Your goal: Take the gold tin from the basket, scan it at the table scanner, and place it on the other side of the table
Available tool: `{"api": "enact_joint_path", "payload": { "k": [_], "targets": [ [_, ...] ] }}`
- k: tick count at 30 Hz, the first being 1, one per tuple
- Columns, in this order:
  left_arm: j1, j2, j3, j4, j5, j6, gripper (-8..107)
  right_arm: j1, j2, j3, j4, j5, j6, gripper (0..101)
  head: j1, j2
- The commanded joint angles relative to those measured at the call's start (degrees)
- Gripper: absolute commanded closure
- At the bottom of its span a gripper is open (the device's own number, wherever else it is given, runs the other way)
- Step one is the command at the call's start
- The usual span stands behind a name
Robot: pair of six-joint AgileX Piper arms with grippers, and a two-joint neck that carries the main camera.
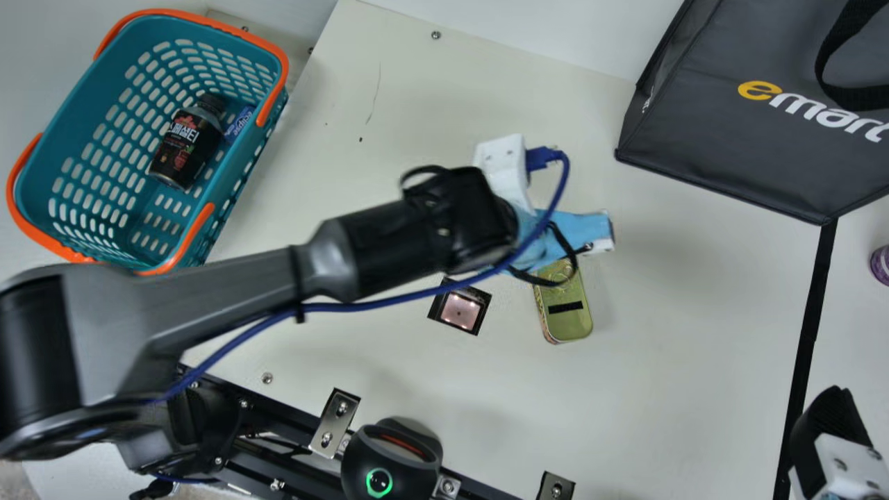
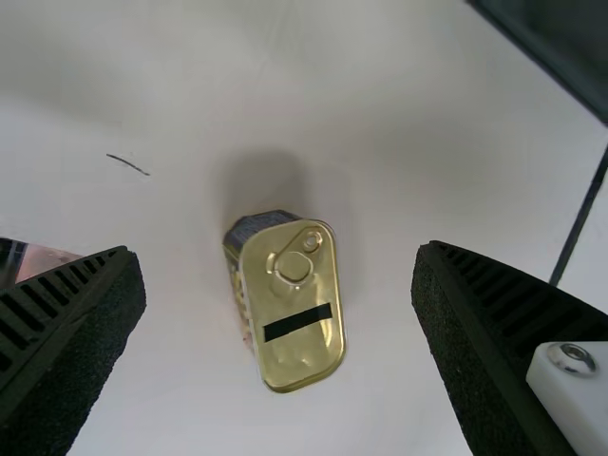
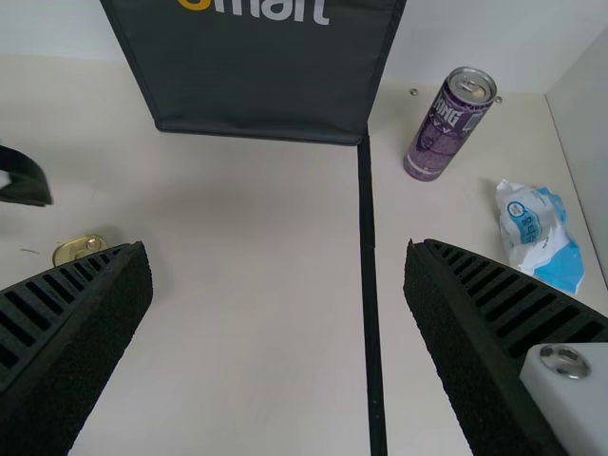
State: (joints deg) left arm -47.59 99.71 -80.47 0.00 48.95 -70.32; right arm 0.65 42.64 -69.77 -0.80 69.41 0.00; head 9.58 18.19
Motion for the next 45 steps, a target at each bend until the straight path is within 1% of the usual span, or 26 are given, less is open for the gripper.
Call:
{"api": "enact_joint_path", "payload": {
  "k": [1, 5, 10, 17, 22, 26, 29, 41, 45],
  "targets": [
    [2.08, -5.66, 6.11, -2.71, -2.4, 5.41, 9, 0.0, 0.0, 0.0, 0.0, 0.0, 0.0, 6, -1.66, 0.23],
    [5.98, -11.76, 11.62, -7.2, -4.2, 12.83, 9, 0.0, 0.0, 0.0, 0.0, 0.0, 0.0, 6, -1.66, 0.23],
    [11.16, -18.6, 16.97, -13.11, -4.34, 22.62, 9, 0.0, 0.0, 0.0, 0.0, 0.0, 0.0, 6, -1.66, 0.23],
    [19.0, -26.84, 22.33, -19.71, -1.46, 35.42, 9, 0.0, 0.0, 0.0, 0.0, 0.0, 0.0, 6, -1.66, 0.23],
    [24.88, -31.81, 25.05, -21.69, 1.42, 42.84, 9, 0.0, 0.0, 0.0, 0.0, 0.0, 0.0, 6, -1.66, 0.23],
    [29.37, -35.36, 26.13, -20.96, 4.39, 47.66, 9, 0.0, 0.0, 0.0, 0.0, 0.0, 0.0, 6, -1.66, 0.23],
    [32.54, -37.65, 25.99, -19.56, 6.97, 50.36, 9, 0.0, 0.0, 0.0, 0.0, 0.0, 0.0, 6, -1.66, 0.23],
    [41.59, -44.58, 22.72, -7.8, 16.13, 58.61, 9, 0.0, 0.0, 0.0, 0.0, 0.0, 0.0, 6, -1.66, 0.23],
    [43.92, -46.28, 21.47, -4.76, 18.06, 62.21, 9, 0.0, 0.0, 0.0, 0.0, 0.0, 0.0, 6, -1.66, 0.23]
  ]
}}
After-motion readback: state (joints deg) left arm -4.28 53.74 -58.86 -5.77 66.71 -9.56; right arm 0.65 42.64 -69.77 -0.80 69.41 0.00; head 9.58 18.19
